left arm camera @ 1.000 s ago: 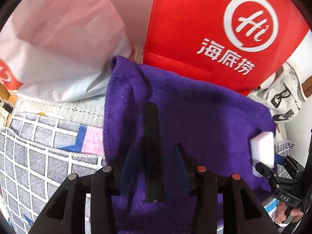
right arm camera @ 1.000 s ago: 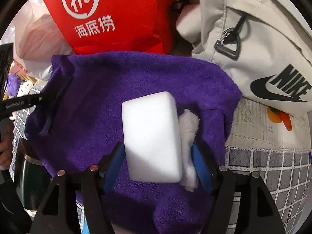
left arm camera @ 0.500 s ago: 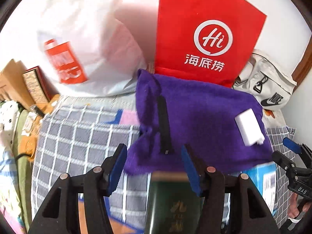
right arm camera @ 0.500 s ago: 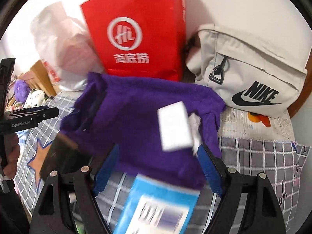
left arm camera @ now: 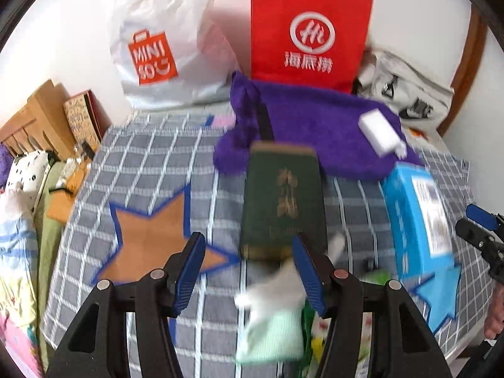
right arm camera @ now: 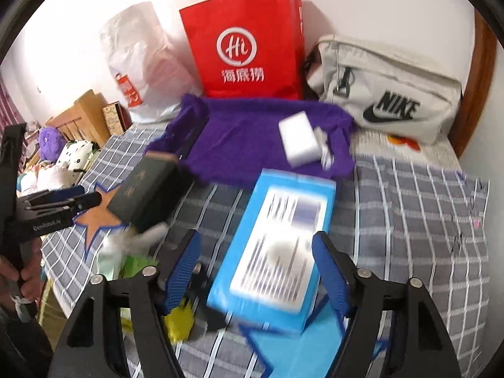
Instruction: Organize soft objects
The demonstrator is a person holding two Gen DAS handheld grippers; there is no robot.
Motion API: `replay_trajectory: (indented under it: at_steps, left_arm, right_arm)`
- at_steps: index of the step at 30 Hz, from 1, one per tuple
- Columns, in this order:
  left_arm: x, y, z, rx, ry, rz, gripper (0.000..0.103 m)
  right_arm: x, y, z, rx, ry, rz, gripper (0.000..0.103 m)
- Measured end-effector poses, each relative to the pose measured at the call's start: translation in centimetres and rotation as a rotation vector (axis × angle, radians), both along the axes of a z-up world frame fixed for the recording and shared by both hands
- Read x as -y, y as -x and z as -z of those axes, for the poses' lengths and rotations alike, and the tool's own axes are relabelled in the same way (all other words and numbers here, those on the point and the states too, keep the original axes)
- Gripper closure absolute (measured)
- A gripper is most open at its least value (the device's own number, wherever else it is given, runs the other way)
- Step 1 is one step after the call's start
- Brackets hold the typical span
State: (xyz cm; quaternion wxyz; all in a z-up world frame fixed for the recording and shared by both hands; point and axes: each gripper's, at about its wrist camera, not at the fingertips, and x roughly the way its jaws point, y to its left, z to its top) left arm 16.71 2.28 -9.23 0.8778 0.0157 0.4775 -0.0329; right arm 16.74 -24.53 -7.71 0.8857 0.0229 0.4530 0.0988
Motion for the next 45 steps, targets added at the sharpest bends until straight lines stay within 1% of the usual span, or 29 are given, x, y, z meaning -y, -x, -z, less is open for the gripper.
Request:
replay_trajectory:
  at_steps: [3,9,10,12,13,15,17,21,28,30,32,33,35,38,45]
  left_arm:
    - [0.1,2.3,1.1,0.001,-0.004,0.011,0.047]
    - [-1.1,5.0,2.5,0.003,0.052,-0.007,0.046]
    - [-1.2,5.3,2.7,0.005,0.054,-0.011,0.046]
    - [-1.6,5.7,3.2,0.004,0.062,-0.021,0.046]
    - [-1.8,5.9,3.4,0.003,0.074,-0.024,0.046]
    - [-2.0,6.2,3.9,0.001,0.093,-0.026,0.046]
    - [-2.2,6.3,4.5,-0.003,0.095,-0.024,0.046]
    - [-2.6,6.2,5.3,-0.014,0.097,-0.027,0.046]
    - [-3.2,5.5,5.9,-0.031,0.108,-0.029,0.046]
    - [-3.3,5.4,5.9,-0.032,0.113,-0.027,0.046]
    - [-3.3,5.4,5.9,-0.034,0.119,-0.027,0.046]
    - [-3.3,5.4,5.9,-0.034,0.122,-0.024,0.046]
    - [-3.1,5.4,5.9,-0.032,0.121,-0.016,0.046]
    - [-3.1,5.5,5.8,-0.03,0.121,-0.013,0.046]
    - [-3.2,5.9,5.6,-0.025,0.13,-0.015,0.046]
  right_arm:
    - [0.1,2.7,0.8,-0.011,-0.018,-0.004,0.031]
    - [-0.3,7.1,1.6,-0.006,-0.006,-0.023,0.031]
    - [-0.4,7.5,1.9,-0.007,0.0,-0.025,0.032]
    - [-0.8,8.3,2.8,-0.018,0.006,-0.037,0.04]
    - [-1.0,8.6,3.2,-0.025,0.005,-0.044,0.042]
    - [-1.5,8.8,4.3,-0.044,0.009,-0.062,0.047]
    - [-2.2,8.6,5.7,-0.059,0.024,-0.082,0.049]
    - [-3.5,7.4,7.3,-0.074,0.046,-0.113,0.049]
    - [-5.3,5.1,9.1,-0.083,0.136,-0.127,0.049]
    - [-5.5,4.8,9.7,-0.092,0.157,-0.119,0.054]
    - [-5.6,4.7,9.8,-0.079,0.158,-0.117,0.057]
    - [-5.7,4.7,9.7,-0.076,0.155,-0.126,0.068]
    - [-5.7,4.8,9.7,-0.076,0.144,-0.137,0.08]
    - [-5.1,5.3,9.4,-0.102,0.137,-0.139,0.081]
    - [-3.5,8.8,8.8,-0.17,0.118,-0.169,0.08]
